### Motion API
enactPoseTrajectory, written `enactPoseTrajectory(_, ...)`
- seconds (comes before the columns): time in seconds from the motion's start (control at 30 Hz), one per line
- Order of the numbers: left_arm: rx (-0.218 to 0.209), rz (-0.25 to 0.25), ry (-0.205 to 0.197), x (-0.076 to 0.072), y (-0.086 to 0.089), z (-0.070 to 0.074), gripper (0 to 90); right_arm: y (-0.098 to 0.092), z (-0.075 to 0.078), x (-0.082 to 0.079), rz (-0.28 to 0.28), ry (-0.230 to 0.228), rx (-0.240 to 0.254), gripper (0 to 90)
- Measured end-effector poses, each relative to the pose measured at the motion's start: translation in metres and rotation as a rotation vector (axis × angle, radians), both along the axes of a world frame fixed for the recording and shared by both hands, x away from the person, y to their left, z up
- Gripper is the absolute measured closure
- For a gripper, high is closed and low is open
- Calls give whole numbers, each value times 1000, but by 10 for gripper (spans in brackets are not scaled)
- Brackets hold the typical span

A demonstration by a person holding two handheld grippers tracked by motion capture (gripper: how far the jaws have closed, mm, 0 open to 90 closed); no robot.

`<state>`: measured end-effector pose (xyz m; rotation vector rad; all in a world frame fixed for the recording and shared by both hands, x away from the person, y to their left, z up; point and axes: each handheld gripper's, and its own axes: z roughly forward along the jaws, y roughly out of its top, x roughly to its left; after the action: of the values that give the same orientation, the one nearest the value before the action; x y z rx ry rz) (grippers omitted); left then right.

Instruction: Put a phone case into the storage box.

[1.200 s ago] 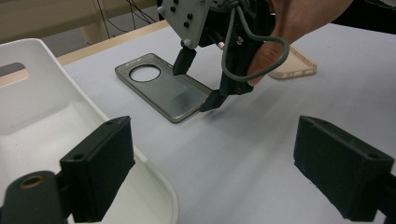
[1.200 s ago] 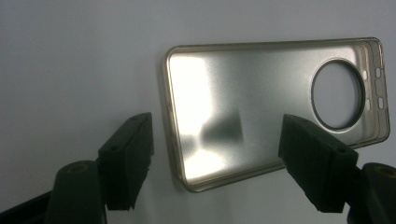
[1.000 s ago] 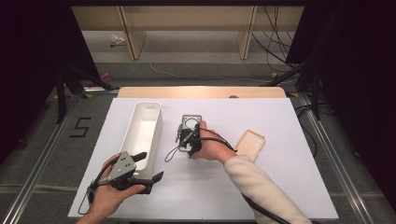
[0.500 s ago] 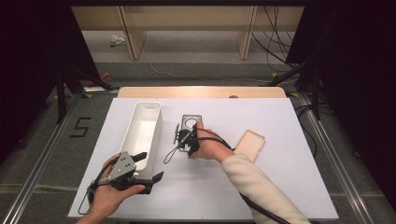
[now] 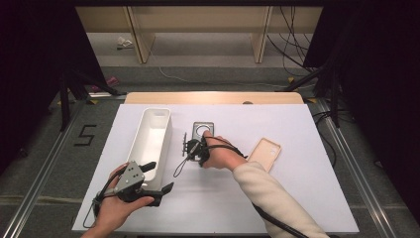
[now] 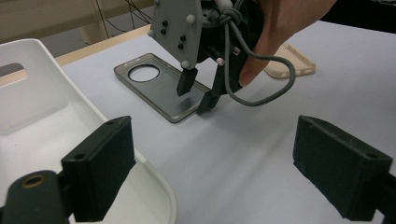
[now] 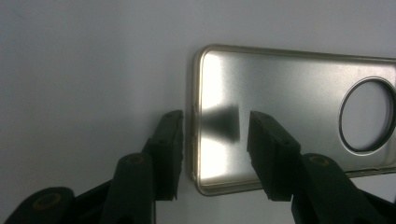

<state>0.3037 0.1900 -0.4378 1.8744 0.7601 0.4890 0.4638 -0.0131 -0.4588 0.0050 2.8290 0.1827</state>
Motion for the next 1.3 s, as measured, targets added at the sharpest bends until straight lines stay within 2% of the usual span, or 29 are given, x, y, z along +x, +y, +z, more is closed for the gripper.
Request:
enactPoseTrajectory(0.2,-1,0,0,0,0,0,126,1,0,1,1,27,0,644)
enactPoseTrajectory(0.47,-1,-2,0,0,0,0,127,3,0,0,15,51,-28,740)
enactPoseTrajectory(0.6,-1,-5,-1,0,0,0,127,4,0,-1,16,78,-33,801)
enactPoseTrajectory(0.87,0,-11,-1,0,0,0,127,3,0,1,11,90,-20,827)
enactPoseTrajectory(1.0,-1,-9,1,0,0,0,127,4,0,1,-7,99,-25,837)
enactPoseTrajectory(1.3,-1,-11,3,0,-1,0,128,5,1,2,-4,92,-36,868)
